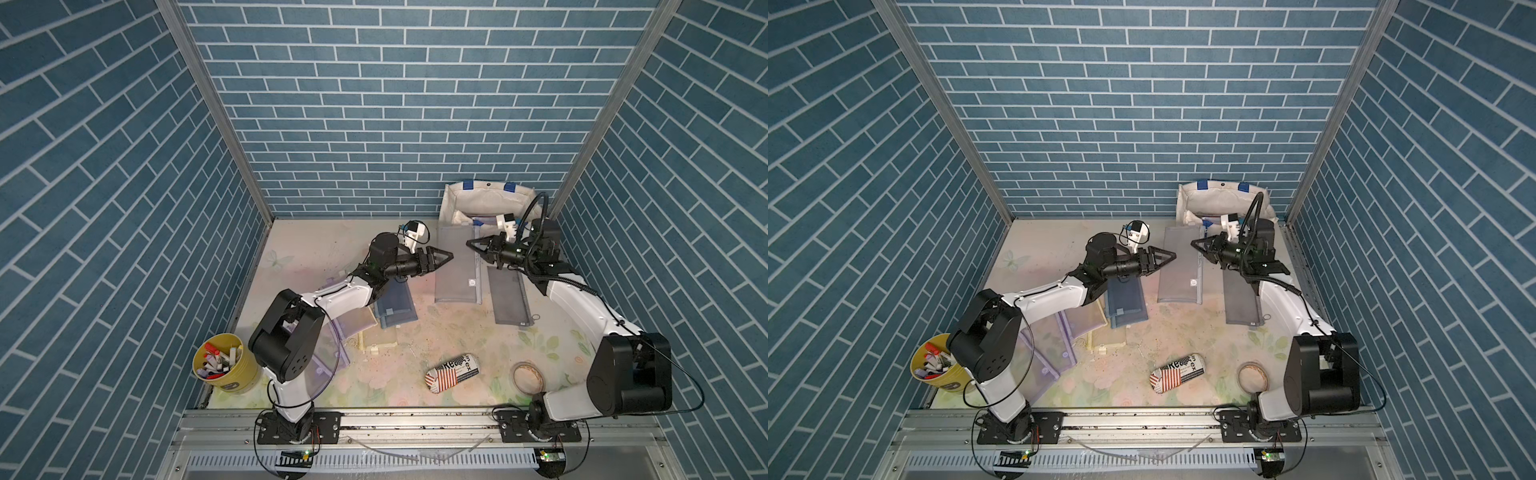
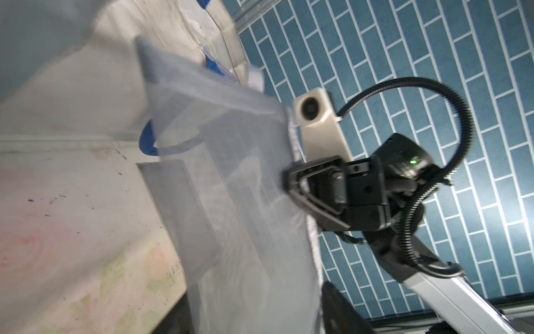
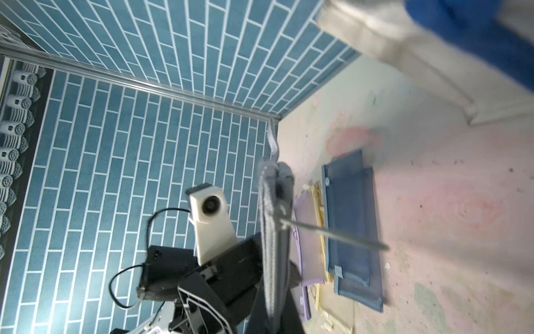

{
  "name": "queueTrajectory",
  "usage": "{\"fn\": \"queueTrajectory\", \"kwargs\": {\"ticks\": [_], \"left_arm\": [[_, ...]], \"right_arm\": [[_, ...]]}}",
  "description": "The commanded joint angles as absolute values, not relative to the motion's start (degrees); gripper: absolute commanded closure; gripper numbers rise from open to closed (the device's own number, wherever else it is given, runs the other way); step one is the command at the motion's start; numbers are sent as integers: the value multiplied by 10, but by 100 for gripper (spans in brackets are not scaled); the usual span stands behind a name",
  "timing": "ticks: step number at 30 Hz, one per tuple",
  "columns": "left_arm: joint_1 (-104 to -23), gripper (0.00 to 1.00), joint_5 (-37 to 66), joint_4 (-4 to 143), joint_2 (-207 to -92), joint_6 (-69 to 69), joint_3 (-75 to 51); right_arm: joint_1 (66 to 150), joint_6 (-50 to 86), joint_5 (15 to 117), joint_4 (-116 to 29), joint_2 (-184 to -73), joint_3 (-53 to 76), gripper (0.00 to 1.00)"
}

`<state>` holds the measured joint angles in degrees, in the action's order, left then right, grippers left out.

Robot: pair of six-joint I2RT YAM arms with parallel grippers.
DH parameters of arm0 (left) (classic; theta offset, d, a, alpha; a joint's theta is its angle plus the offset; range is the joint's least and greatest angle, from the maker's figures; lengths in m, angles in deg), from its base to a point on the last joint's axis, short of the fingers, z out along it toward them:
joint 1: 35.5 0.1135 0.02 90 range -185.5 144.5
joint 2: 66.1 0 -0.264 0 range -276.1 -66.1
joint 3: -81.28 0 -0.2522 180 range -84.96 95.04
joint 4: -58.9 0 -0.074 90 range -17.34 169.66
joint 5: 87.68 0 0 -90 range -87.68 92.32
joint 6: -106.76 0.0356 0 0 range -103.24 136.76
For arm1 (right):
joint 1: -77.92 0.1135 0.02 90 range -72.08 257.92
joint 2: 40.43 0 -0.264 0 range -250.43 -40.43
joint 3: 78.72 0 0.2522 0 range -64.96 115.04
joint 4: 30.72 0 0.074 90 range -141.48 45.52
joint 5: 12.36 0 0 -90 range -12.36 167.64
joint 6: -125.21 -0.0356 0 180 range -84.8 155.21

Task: Put the pencil pouch into the canvas bag
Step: Pick up the pencil pouch from the center of the board, then place the pencil pouch in the canvas bag.

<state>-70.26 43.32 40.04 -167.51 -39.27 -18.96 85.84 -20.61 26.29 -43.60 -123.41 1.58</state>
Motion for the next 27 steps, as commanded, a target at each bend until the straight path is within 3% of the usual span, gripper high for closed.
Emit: {"fn": "queueTrajectory", "kwargs": {"ticks": [1,5,11,21,27], "left_arm": [[-699,1,385,461,-1631,-327,-190],[-699,1,344,556,-1594,-256,-189],[-699,1,306,652,-1543,-183,-198],[-699,1,290,680,-1454,-140,-254],[-699,1,285,722,-1414,-112,-265]], "right_arm": [[844,-152,364,-580,-1224,121,100],[836,-169,561,-684,-1223,224,100],[845,-284,785,-694,-1249,300,100],[862,-451,951,-676,-1415,453,100],[868,-495,1035,-744,-1481,533,100]]}}
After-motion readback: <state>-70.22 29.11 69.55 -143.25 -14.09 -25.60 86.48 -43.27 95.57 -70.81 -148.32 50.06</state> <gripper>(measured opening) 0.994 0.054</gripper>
